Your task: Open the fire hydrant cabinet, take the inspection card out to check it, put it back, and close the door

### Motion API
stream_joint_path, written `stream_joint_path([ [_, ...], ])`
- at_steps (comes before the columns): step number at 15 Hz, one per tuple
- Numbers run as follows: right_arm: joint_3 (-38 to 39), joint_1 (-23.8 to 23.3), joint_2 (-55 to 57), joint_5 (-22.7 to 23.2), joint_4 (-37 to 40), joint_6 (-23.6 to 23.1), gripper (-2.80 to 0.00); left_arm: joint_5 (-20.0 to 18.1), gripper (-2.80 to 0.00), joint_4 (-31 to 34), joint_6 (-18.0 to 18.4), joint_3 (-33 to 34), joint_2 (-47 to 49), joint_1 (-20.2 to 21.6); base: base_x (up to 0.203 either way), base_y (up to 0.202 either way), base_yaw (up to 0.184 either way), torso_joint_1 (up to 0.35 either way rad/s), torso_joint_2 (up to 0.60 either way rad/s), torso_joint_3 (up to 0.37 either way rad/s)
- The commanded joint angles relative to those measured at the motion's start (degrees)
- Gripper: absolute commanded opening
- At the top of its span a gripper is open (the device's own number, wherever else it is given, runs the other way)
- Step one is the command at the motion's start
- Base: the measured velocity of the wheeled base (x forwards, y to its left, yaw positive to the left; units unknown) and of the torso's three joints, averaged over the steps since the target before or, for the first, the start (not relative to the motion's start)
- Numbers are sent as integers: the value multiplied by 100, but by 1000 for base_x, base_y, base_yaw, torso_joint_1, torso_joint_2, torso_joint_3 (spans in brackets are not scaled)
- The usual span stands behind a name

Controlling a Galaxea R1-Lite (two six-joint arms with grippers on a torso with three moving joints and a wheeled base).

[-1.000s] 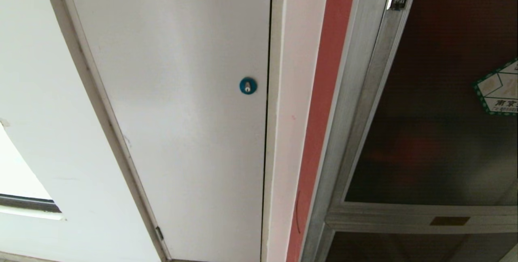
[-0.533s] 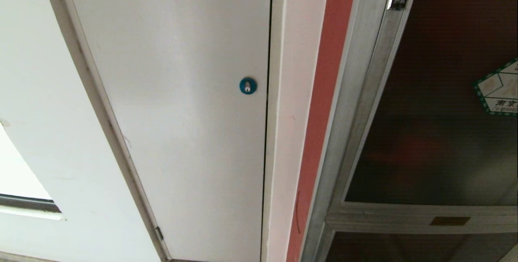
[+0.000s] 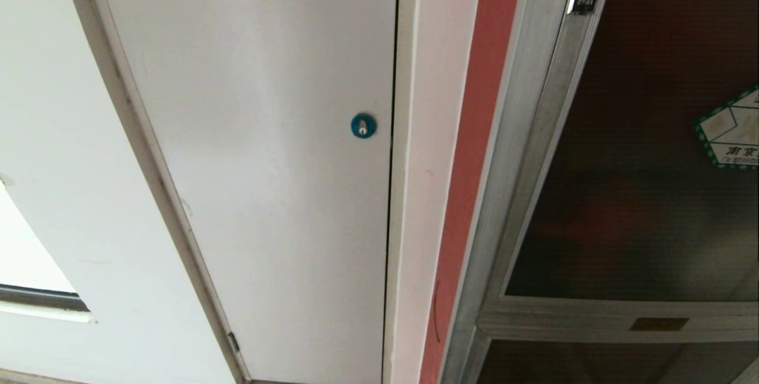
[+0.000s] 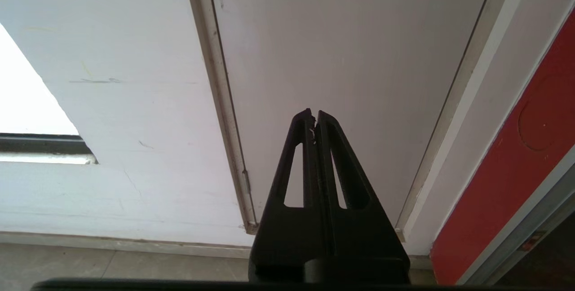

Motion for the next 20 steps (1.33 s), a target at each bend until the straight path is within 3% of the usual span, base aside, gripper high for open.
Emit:
stream_joint_path([
  [1,7,-59,17,-28,-6,5,-280,0,-280,-1,0,2,7,0,0,0,0,0,0,0],
  [11,7,-156,307,-558,12,-57,-280,0,-280,-1,0,2,6,0,0,0,0,0,0,0],
  [16,33,-138,175,-537,38,-48,-280,0,-280,-1,0,2,-1,0,0,0,0,0,0,0],
  [20,198,58,-485,-313,333,565,-280,0,-280,-1,0,2,7,0,0,0,0,0,0,0],
])
